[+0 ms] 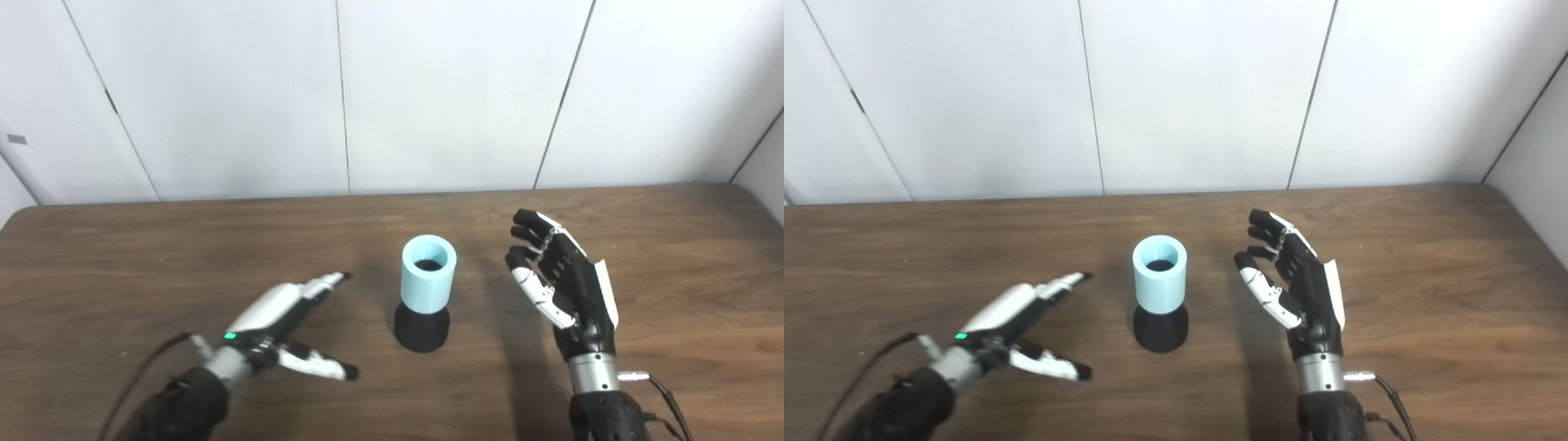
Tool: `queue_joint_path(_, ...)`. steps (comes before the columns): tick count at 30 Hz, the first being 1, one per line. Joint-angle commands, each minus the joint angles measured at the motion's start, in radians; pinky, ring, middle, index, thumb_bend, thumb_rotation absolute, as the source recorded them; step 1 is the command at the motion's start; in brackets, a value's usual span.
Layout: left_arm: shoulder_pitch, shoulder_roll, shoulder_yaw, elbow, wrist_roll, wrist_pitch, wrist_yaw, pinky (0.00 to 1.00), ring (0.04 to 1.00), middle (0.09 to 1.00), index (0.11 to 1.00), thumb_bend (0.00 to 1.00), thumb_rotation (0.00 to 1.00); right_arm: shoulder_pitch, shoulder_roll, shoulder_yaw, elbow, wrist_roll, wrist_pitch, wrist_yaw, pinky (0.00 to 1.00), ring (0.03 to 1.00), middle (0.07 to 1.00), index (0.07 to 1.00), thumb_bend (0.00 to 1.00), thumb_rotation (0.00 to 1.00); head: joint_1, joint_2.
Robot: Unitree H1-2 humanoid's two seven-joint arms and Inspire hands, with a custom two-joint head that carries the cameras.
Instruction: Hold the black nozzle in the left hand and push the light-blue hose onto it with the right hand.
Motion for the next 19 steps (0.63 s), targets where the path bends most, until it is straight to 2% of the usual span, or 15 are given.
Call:
queue_joint_path(1,0.059,-0.013,0.058,0.013,-0.079,-0.017,0.035,0.9,0.979,0.987,0.979,0.75,0.83,-0.024,0.009,-0.011,-0.012,0.025,-0.011,-0.01,0.72,0.778,0.789,0.757,0.27,0.37,0.001,-0.001)
queue_joint_path(2,0.073,-0.038,0.095,0.019,-0.122,-0.036,0.064,0.9,0.951,0.955,0.937,0.49,0.9,-0.025,0.011,-0.014,-0.007,0.032,-0.012,-0.01,0.73,0.776,0.783,0.751,0.27,0.36,0.001,-0.002)
queue_joint_path(4,0.092,-0.077,0.143,0.034,-0.176,-0.089,0.117,0.87,0.926,0.928,0.908,0.36,0.92,-0.024,0.016,-0.02,-0.002,0.04,-0.008,-0.012,0.73,0.774,0.778,0.744,0.27,0.35,0.002,-0.003)
queue_joint_path(6,0.102,-0.106,0.17,0.052,-0.199,-0.148,0.155,0.82,0.886,0.887,0.869,0.29,0.86,-0.024,0.023,-0.026,0.004,0.049,-0.011,-0.016,0.73,0.772,0.775,0.739,0.27,0.34,0.004,-0.004)
queue_joint_path(7,0.105,-0.119,0.179,0.061,-0.208,-0.175,0.171,0.78,0.851,0.856,0.84,0.25,0.8,-0.024,0.026,-0.028,0.008,0.055,-0.016,-0.018,0.7,0.759,0.768,0.732,0.27,0.29,0.005,-0.005)
queue_joint_path(8,0.108,-0.131,0.189,0.069,-0.222,-0.196,0.183,0.76,0.835,0.844,0.83,0.22,0.8,-0.024,0.026,-0.029,0.012,0.056,-0.021,-0.019,0.68,0.751,0.764,0.728,0.27,0.26,0.005,-0.006)
queue_joint_path(10,0.112,-0.155,0.206,0.089,-0.246,-0.236,0.211,0.72,0.803,0.815,0.801,0.21,0.69,-0.024,0.028,-0.031,0.017,0.062,-0.019,-0.021,0.67,0.743,0.761,0.725,0.27,0.24,0.007,-0.009)
queue_joint_path(13,0.118,-0.193,0.229,0.119,-0.269,-0.294,0.261,0.66,0.753,0.775,0.766,0.26,0.62,-0.027,0.03,-0.04,0.047,0.072,-0.039,-0.025,0.66,0.728,0.733,0.695,0.32,0.16,0.01,-0.016)
queue_joint_path(16,0.121,-0.222,0.243,0.15,-0.28,-0.343,0.296,0.64,0.739,0.766,0.759,0.27,0.58,-0.03,0.026,-0.044,0.075,0.07,-0.052,-0.025,0.66,0.723,0.725,0.686,0.31,0.14,0.01,-0.021)
queue_joint_path(19,0.124,-0.24,0.252,0.186,-0.274,-0.388,0.319,0.63,0.731,0.757,0.748,0.26,0.54,-0.034,0.026,-0.046,0.115,0.069,-0.087,-0.027,0.63,0.708,0.719,0.681,0.29,0.15,0.013,-0.052)
